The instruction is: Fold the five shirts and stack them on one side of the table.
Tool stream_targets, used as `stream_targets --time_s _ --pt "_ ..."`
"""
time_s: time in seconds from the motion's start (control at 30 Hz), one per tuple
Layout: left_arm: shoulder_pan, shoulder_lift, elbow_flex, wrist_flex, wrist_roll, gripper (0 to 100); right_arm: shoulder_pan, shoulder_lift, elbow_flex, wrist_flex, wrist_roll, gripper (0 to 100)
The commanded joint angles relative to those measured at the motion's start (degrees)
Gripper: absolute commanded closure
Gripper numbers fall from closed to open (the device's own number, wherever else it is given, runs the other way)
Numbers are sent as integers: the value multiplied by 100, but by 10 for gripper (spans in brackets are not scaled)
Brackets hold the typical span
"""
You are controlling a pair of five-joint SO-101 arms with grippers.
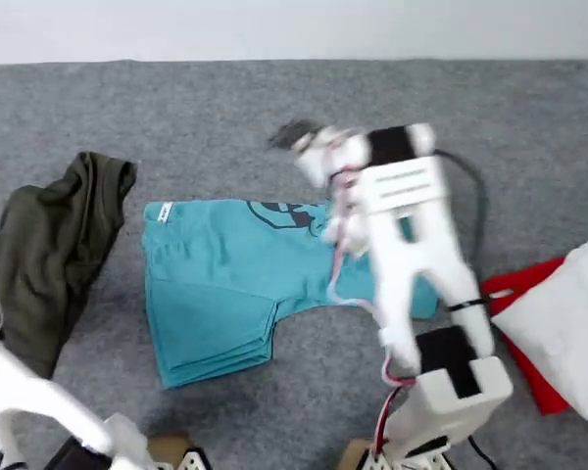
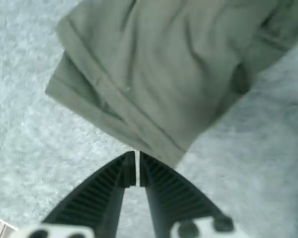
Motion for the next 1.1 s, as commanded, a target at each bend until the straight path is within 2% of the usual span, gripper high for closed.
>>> stream_targets --time_s 0.0,0.07,0.2,0.47,0.63,1.07 --pt "-273 -105 312 -527 -237 975 -980 -330 273 110 422 806" --pt "-369 -105 470 -686 -352 974 -1385 -347 457 -22 659 768" --pt "-378 -105 611 -844 -369 974 -2097 -312 897 -356 897 625" --pt "-369 -105 637 -897 -360 974 -3451 -356 1873 -1270 1116 622" --pt "-404 -105 699 -897 -360 974 -3758 -356 2505 -2264 1125 622" --pt "-404 -105 1024 -914 -360 974 -3916 -303 3385 -3459 1125 622"
